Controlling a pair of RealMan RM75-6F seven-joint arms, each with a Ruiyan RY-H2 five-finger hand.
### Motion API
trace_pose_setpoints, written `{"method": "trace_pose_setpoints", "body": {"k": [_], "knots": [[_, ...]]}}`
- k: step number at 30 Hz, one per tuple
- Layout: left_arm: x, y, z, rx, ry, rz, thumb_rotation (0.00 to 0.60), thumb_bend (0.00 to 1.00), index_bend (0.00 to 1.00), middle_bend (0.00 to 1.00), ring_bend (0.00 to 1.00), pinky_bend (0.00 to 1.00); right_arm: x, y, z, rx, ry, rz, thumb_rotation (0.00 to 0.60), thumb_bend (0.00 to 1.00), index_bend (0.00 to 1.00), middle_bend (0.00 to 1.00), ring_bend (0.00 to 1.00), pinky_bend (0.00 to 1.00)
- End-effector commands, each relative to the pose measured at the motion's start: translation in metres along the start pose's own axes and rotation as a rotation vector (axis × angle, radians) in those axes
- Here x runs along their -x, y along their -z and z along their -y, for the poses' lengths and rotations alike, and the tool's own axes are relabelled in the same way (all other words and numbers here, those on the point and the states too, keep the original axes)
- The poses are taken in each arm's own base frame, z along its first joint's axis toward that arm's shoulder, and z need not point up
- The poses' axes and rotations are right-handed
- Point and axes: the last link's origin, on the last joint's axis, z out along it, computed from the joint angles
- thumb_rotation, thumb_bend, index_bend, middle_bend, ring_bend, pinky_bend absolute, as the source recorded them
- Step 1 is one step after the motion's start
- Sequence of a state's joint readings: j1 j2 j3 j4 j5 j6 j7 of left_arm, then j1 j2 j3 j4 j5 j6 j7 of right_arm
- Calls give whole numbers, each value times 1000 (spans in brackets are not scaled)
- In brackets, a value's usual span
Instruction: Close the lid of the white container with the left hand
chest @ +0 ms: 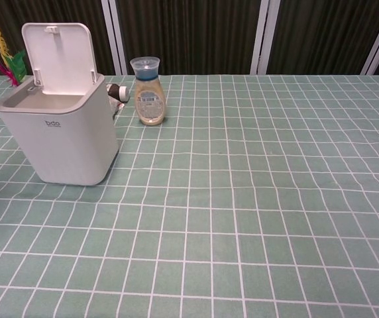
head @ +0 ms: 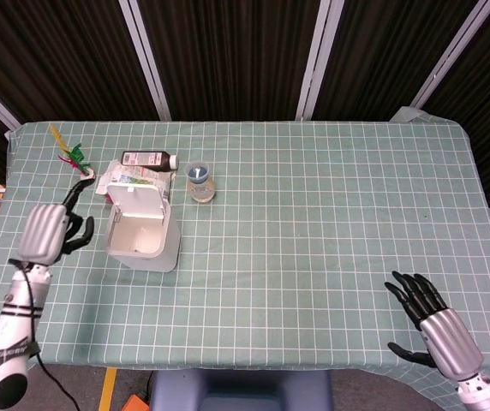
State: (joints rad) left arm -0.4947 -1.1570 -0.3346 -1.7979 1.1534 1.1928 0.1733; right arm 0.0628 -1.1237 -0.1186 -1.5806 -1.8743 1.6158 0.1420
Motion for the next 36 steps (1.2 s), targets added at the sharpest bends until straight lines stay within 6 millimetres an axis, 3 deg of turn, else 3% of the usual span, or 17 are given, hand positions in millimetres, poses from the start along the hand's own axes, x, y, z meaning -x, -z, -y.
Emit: {"method": "trace_pose_setpoints", "body": {"k": [1,7,15,26,27,31,36], "knots": [[10,-38,-38,27,-11,47,600,558,180,1000,1000,1000,-2,-1,-2,10,-1,-10,600,210,0,0,0,0],[11,-47,-49,10,-33,70,600,558,202,1000,1000,1000,-5,-1,-5,18,-3,-25,600,210,0,0,0,0],[20,-44,-47,-10,-118,187,600,555,286,1000,1000,1000,-8,-1,-6,17,-11,-34,600,211,0,0,0,0],[14,-31,-51,19,-137,189,600,559,344,1000,1000,1000,-8,0,-5,12,-12,-35,600,211,0,0,0,0],[14,-29,-51,21,-139,196,600,580,341,1000,1000,1000,-8,0,-5,11,-12,-34,600,210,0,0,0,0],[12,12,-38,43,-258,278,600,625,293,1000,1000,1000,-6,0,-3,8,-16,-25,600,210,0,0,0,0],[20,36,-24,33,-280,385,600,625,259,1000,1000,1000,-5,1,-1,2,-22,-17,600,210,0,0,0,0]]}}
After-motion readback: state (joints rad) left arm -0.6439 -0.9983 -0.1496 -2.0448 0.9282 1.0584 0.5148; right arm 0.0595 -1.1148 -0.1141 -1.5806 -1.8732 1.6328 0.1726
